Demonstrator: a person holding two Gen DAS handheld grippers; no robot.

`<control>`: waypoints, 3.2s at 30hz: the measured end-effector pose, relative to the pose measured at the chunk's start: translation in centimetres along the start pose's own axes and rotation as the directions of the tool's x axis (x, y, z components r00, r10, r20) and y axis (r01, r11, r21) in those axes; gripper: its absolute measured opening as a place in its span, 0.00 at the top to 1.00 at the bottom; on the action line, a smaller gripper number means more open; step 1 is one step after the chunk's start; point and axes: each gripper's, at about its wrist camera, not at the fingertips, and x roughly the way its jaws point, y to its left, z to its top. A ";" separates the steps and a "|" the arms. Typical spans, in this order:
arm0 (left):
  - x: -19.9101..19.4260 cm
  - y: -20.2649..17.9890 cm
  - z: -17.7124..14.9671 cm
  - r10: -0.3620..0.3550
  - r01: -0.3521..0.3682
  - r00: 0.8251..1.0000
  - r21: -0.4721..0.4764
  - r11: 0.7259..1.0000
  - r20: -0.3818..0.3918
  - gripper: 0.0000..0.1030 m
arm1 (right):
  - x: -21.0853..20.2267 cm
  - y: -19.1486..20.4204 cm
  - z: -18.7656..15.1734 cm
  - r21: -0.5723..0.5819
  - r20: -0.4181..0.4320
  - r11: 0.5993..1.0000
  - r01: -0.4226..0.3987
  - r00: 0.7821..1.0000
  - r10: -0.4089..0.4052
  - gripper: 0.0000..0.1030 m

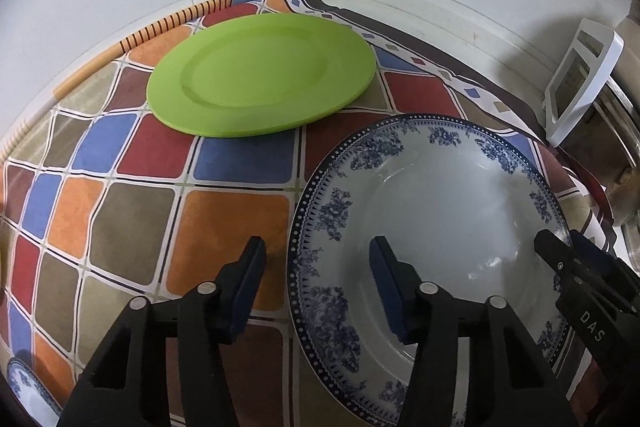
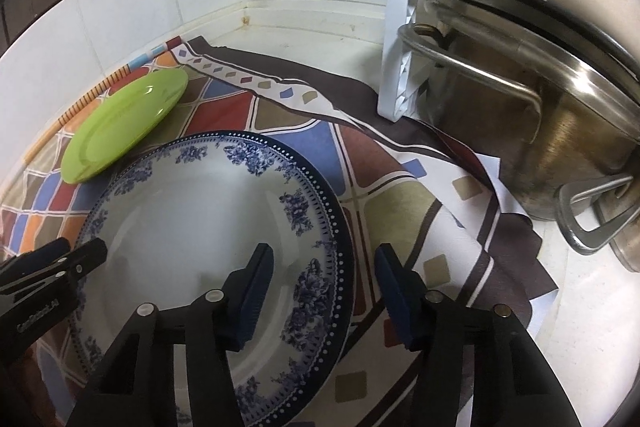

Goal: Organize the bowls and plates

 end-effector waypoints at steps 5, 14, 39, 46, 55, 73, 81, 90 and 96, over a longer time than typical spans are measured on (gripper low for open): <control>0.2 0.0 0.1 -0.001 0.001 1.000 0.001 1.000 0.001 0.59 | 0.2 0.1 0.0 -0.013 -0.006 1.000 0.001 1.000 -0.001 0.55; 0.2 -0.2 0.2 -0.006 0.006 1.000 -0.009 1.000 -0.004 0.65 | 0.3 0.3 0.3 -0.046 -0.013 0.999 -0.005 1.000 0.005 0.61; -6.3 2.9 -2.8 0.048 -0.040 0.996 -0.095 0.995 0.075 0.66 | -4.6 2.6 -0.2 -0.149 0.058 0.988 -0.049 0.997 0.058 0.63; -9.2 5.1 -4.4 0.088 -0.071 0.990 -0.154 0.985 0.108 0.66 | -6.7 4.6 -0.7 -0.198 0.083 0.976 -0.088 0.991 0.106 0.63; -13.1 8.1 -7.5 0.149 -0.109 0.977 -0.244 0.964 0.153 0.66 | -9.4 8.1 -1.7 -0.277 0.109 0.950 -0.144 0.978 0.180 0.63; -18.6 15.6 -13.6 0.280 -0.197 0.947 -0.402 0.894 0.159 0.66 | -13.5 16.0 -5.2 -0.418 0.092 0.874 -0.246 0.946 0.311 0.63; -20.9 18.8 -16.3 0.344 -0.243 0.929 -0.478 0.844 0.134 0.66 | -14.9 20.0 -6.9 -0.480 0.066 0.822 -0.307 0.922 0.382 0.63; -22.7 21.2 -19.2 0.392 -0.284 0.915 -0.535 0.796 0.097 0.66 | -16.1 23.6 -9.1 -0.535 0.023 0.766 -0.356 0.900 0.435 0.63; -23.0 22.8 -21.2 0.409 -0.310 0.911 -0.566 0.764 0.054 0.66 | -16.3 25.7 -10.8 -0.563 -0.020 0.732 -0.384 0.892 0.452 0.63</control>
